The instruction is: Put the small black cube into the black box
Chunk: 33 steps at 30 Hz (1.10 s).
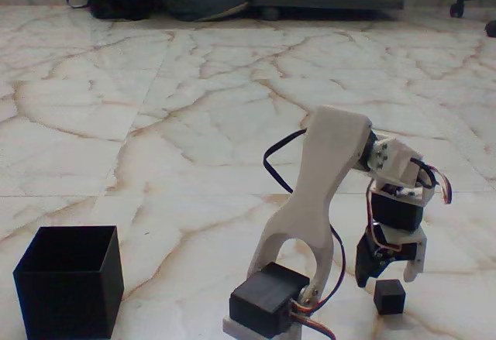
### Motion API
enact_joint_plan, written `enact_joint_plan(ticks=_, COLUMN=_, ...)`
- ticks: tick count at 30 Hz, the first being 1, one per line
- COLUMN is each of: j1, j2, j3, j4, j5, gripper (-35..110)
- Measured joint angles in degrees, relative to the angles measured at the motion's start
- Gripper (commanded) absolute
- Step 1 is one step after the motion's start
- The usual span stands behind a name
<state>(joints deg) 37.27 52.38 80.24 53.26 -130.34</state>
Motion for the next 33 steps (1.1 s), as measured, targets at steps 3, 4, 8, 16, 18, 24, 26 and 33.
enact_joint_plan(ticks=3, j1=1.49, j2=-1.49, j3=-0.18, j4=-0.62, j5=-0.26, gripper=8)
enact_joint_plan(ticks=4, j1=2.2, j2=-1.49, j3=-0.18, j4=-0.62, j5=-0.7, gripper=8)
enact_joint_plan(ticks=8, j1=2.99, j2=-4.75, j3=-1.58, j4=-3.87, j5=-1.49, gripper=7)
enact_joint_plan(ticks=16, j1=0.62, j2=-7.56, j3=-4.31, j4=-4.66, j5=2.72, gripper=1)
enact_joint_plan(ticks=18, j1=-0.88, j2=-7.56, j3=-4.31, j4=-3.25, j5=2.81, gripper=1)
enact_joint_plan(ticks=24, j1=-7.29, j2=-0.26, j3=-10.81, j4=12.83, j5=8.26, gripper=1)
enact_joint_plan(ticks=26, j1=-10.63, j2=-0.18, j3=-13.89, j4=15.82, j5=10.2, gripper=1)
enact_joint_plan(ticks=33, j1=-21.36, j2=6.86, j3=-13.89, j4=20.39, j5=19.69, gripper=0)
